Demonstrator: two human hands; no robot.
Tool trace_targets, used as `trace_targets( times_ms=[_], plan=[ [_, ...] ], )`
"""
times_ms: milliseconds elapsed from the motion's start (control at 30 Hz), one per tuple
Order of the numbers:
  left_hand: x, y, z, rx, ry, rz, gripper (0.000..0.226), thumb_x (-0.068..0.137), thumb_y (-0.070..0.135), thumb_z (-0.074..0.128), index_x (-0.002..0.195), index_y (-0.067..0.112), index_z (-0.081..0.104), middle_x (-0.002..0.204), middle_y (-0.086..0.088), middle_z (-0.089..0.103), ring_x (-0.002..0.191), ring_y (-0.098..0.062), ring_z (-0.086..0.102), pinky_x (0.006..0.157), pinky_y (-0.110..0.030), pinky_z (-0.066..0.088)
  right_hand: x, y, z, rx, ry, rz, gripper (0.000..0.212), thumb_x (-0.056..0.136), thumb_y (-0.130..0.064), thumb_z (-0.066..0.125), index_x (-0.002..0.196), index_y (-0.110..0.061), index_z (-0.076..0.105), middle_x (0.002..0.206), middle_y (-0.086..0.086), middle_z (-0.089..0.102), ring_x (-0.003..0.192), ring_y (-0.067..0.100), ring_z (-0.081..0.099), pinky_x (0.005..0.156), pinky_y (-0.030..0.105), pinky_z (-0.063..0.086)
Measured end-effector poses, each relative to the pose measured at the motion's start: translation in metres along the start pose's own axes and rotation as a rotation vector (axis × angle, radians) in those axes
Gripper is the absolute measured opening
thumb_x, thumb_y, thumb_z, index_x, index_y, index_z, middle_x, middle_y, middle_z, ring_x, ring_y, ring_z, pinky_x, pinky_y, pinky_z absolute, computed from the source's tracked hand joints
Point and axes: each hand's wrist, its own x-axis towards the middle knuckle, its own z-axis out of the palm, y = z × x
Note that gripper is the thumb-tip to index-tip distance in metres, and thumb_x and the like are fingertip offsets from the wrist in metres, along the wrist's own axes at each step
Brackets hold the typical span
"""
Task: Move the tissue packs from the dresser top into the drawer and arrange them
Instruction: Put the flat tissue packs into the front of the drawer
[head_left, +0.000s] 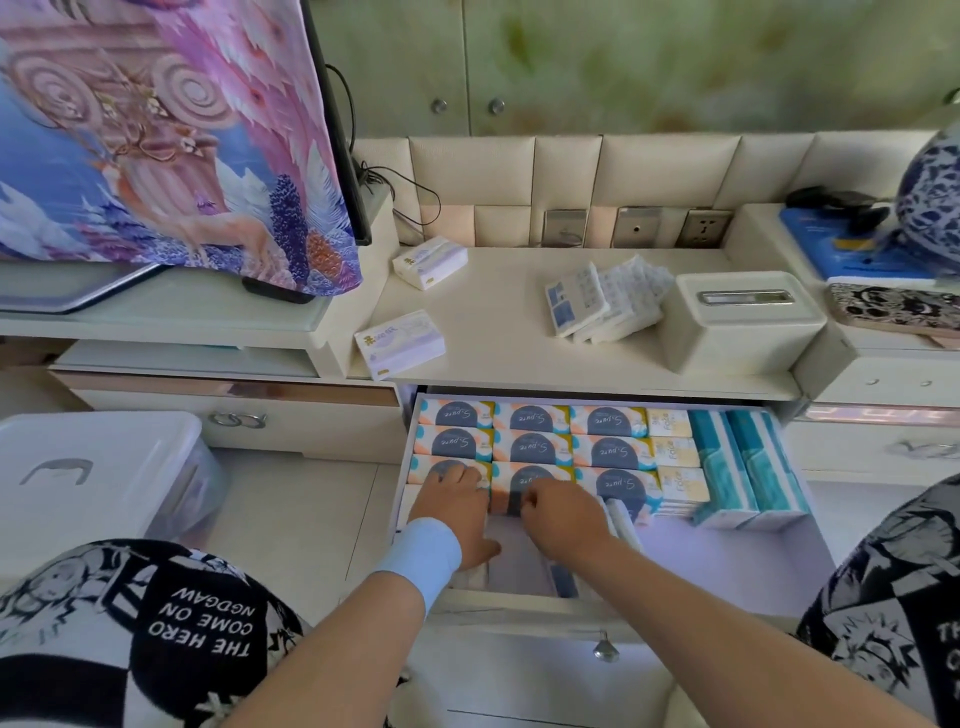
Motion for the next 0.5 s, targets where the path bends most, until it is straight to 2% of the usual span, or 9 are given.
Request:
trace_targets(
  times_ms=[67,167,267,367,433,500],
  plan=[
    [0.003,0.005,-0.003,0.076,0.046,-0.003,0.064,0.082,0.06,0.057,0.131,0.02,0.052,0.136,-0.004,0.046,0.127,-0.028,0.037,0.109,-0.043,0.03,-0.005,0.014,-0.016,-0.155,0.122,0.065,0.024,0.095,-0.03,0.048,0.107,-0.02,0.067,0.109,0.002,0.069,0.099,0.022,0.065,0.071,0.028,0.047],
    [0.012,0.014,-0.007,0.03,0.116,0.055,0.045,0.089,0.046,0.052,0.125,0.02,0.056,0.131,-0.004,0.048,0.123,-0.026,0.039,0.103,-0.04,0.033,-0.013,0.037,-0.023,-0.28,0.044,0.177,0.028,0.094,-0.029,0.053,0.118,-0.018,0.062,0.119,0.003,0.064,0.109,0.023,0.062,0.08,0.029,0.048],
    [0.019,0.027,-0.012,-0.023,-0.038,0.175,0.034,0.093,0.032,0.051,0.122,0.021,0.064,0.129,-0.005,0.055,0.117,-0.027,0.049,0.099,-0.039,0.04,-0.016,0.05,-0.013,-0.22,-0.041,0.21,0.037,0.089,-0.03,0.057,0.125,-0.021,0.059,0.121,0.003,0.063,0.11,0.023,0.061,0.083,0.03,0.051],
    [0.019,0.034,-0.007,0.217,-0.182,0.211,0.028,0.089,0.027,0.06,0.114,0.019,0.068,0.125,-0.008,0.059,0.115,-0.029,0.052,0.105,-0.041,0.037,-0.015,0.053,-0.004,-0.064,-0.121,0.184,0.05,0.088,-0.033,0.06,0.135,-0.02,0.049,0.13,0.005,0.057,0.122,0.025,0.053,0.092,0.032,0.047],
    [0.02,0.033,-0.005,0.257,-0.207,0.185,0.034,0.085,0.022,0.065,0.118,0.018,0.066,0.128,-0.007,0.057,0.119,-0.028,0.049,0.109,-0.042,0.034,-0.016,0.051,0.001,-0.106,-0.14,0.128,0.047,0.091,-0.041,0.051,0.134,-0.02,0.046,0.132,0.007,0.054,0.124,0.026,0.046,0.1,0.033,0.038],
    [0.022,0.029,-0.006,0.186,-0.188,0.189,0.047,0.081,0.018,0.068,0.127,0.024,0.062,0.132,-0.005,0.055,0.122,-0.027,0.047,0.11,-0.04,0.033,-0.014,0.048,0.007,-0.215,-0.156,0.079,0.045,0.093,-0.049,0.03,0.129,-0.026,0.043,0.127,0.007,0.057,0.124,0.028,0.042,0.107,0.039,0.027]
  ],
)
